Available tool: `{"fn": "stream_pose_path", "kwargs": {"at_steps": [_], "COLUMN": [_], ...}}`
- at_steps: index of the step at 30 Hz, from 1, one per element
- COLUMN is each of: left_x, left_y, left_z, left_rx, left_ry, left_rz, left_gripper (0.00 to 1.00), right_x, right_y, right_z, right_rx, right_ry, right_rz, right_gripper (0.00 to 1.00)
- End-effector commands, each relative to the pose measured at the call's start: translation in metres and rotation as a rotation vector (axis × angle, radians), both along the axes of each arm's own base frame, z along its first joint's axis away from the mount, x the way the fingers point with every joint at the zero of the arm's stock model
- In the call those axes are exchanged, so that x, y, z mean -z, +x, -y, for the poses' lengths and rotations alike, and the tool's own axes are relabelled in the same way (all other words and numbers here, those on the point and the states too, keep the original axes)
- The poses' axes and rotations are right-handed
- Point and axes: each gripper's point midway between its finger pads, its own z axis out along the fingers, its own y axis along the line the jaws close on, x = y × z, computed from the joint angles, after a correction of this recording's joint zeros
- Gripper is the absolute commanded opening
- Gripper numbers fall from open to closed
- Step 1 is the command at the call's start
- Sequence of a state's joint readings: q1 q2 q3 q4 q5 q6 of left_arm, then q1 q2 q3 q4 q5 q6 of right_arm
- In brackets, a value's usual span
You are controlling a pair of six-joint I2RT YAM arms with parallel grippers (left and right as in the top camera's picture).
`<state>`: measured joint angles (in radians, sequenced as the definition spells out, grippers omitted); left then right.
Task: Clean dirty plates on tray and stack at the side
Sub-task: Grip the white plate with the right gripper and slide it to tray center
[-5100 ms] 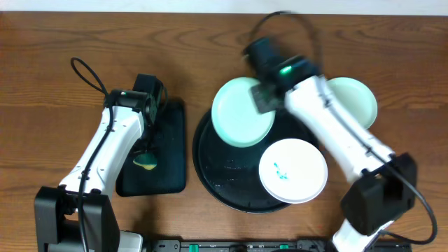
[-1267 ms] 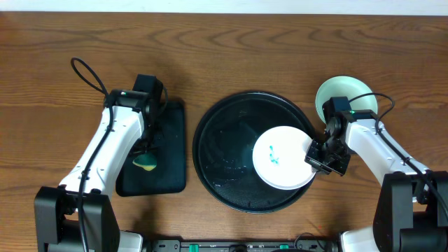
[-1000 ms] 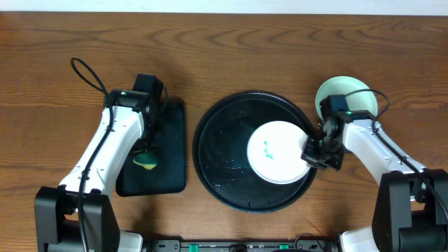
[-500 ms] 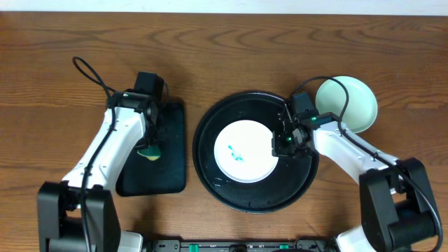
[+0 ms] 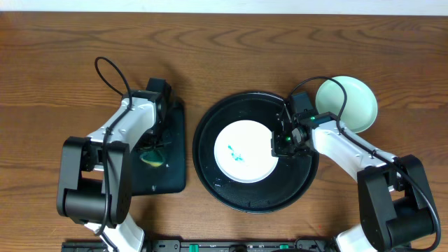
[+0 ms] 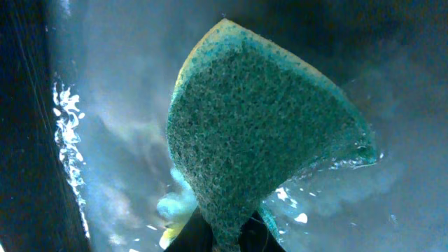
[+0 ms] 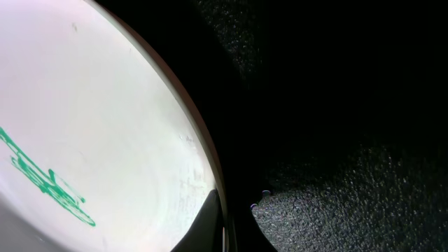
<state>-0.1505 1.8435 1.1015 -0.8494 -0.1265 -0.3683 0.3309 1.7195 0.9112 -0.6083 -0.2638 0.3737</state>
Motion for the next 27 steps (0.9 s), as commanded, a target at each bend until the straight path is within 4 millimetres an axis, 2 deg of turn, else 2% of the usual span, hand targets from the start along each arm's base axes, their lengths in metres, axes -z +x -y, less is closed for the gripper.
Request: {"fn": "stream_pose_path", "kwargs": {"at_steps": [1, 4, 8, 18, 20, 23, 27], "left_x": [0.021, 0.018, 0.000, -0.077, -0.087, -0.095, -0.101], "left_y": [-0.012, -0.011, -0.008, 0.006, 0.007, 0.007, 0.008], "left_z": [-0.001, 0.005, 0.009, 0.011, 0.014, 0.031, 0.071], "left_rx": [0.002, 0.005, 0.006, 0.014, 0.017, 0.057, 0.135], "left_ry": [-0.005, -0.037, -0.058, -0.093, -0.111, -0.213, -0.443], "left_rz": [-0.073, -0.068, -0.048, 0.189, 0.223, 0.243, 0.249], "left_gripper": [0.07, 0.07, 0.07, 0.07, 0.07, 0.07, 0.07], "right_x": [0.009, 0.009, 0.009, 0.009, 0.009, 0.009, 0.009], "right_y": [-0.001, -0.001, -0.001, -0.001, -0.001, -0.001, 0.000], "right_z": [-0.001, -0.001, -0.001, -0.001, -0.001, -0.001, -0.001], "right_rx": [-0.019, -0.019, -0.019, -0.019, -0.019, -0.019, -0.019], "right_ry": [-0.008, -0.008, -0.008, -0.008, -0.008, -0.008, -0.007], "right_rz": [-0.013, -0.012, -0.013, -0.013, -0.013, -0.013, -0.010], "right_gripper": [0.01, 0.01, 0.01, 0.01, 0.01, 0.01, 0.01]}}
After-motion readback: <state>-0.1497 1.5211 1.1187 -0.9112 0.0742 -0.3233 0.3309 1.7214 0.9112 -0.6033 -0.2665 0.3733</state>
